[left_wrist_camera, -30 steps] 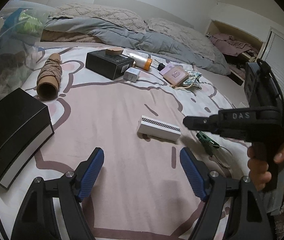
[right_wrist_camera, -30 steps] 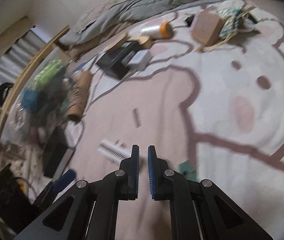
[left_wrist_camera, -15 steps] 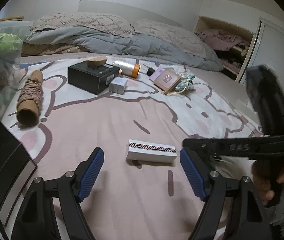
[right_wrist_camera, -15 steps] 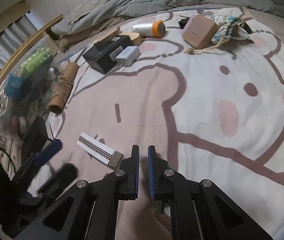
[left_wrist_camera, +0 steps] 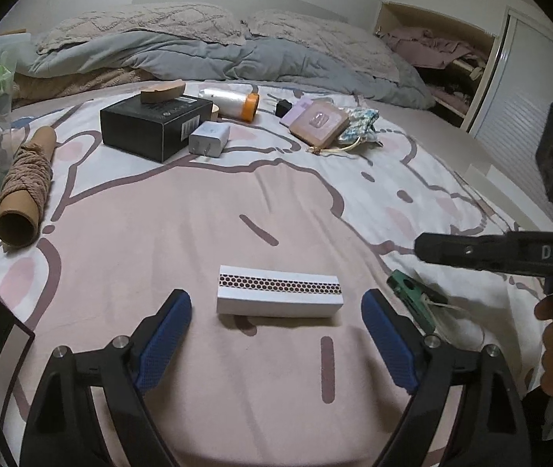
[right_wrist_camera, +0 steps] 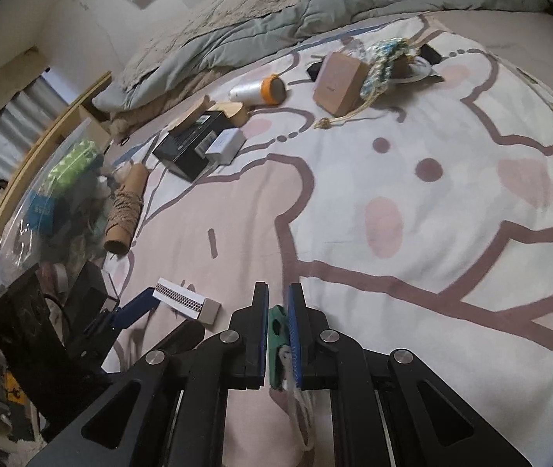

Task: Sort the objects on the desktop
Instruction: 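Grasp the white case with the left tool and lift it, then lower the right tool toward the green clothespin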

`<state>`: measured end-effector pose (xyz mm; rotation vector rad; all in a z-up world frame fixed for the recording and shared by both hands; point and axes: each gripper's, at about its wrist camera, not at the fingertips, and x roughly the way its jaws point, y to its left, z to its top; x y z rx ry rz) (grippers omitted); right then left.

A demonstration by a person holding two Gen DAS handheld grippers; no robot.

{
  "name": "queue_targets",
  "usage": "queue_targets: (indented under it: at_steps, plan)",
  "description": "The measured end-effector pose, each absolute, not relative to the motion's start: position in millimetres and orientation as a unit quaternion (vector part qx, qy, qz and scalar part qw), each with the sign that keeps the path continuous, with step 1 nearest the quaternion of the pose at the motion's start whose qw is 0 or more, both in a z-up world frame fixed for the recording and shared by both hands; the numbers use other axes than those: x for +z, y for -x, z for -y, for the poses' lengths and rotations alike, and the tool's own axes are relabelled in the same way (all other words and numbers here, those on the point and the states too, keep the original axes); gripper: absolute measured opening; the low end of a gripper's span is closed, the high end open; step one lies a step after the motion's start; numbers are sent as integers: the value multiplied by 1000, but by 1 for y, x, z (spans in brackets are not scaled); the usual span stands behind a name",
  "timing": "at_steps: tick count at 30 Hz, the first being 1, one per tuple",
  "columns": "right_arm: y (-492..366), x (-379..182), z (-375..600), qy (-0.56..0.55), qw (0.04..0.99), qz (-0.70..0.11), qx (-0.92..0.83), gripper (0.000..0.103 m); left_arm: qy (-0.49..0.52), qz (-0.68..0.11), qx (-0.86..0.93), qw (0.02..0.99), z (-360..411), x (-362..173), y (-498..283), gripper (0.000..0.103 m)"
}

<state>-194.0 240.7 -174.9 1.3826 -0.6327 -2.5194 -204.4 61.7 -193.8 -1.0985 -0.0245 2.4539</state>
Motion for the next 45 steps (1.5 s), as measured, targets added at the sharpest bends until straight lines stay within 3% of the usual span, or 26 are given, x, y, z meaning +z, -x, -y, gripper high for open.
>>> queue_targets:
  at_steps: [1, 2, 3, 5, 8, 11, 14, 21, 26, 45]
  plan:
    - [194, -175, -243, -466, 97, 217, -852, 11, 400, 7, 889, 223, -63, -195, 205, 90]
    - [193, -175, -245, -464, 93, 223, -852, 21, 402, 4, 889, 220, -64, -196, 206, 90]
    - [192, -175, -247, -463, 87, 226, -853, 44, 404, 2, 888, 218, -65, -197, 207, 90]
    - [191, -174, -251, -460, 73, 227, -855, 79, 408, -1, 888, 214, -67, -198, 209, 90]
    - [188, -173, -255, -453, 66, 234, -858, 79, 408, -4, 888, 210, -68, -199, 210, 87]
    - [190, -177, -256, -456, 52, 233, -857, 80, 406, -3, 891, 202, -66, -198, 209, 76]
    - [194, -183, -259, -461, 40, 232, -856, 98, 406, 4, 892, 199, -61, -197, 209, 68]
    - [201, -196, -268, -480, -5, 215, -850, 98, 405, -2, 895, 190, -55, -193, 198, 68]
    - [207, -196, -266, -475, -65, 141, -866, 103, 410, -16, 893, 185, -52, -190, 185, 68]
    - [215, -215, -252, -493, -73, 78, -863, 103, 424, -12, 891, 161, -38, -195, 144, 68]
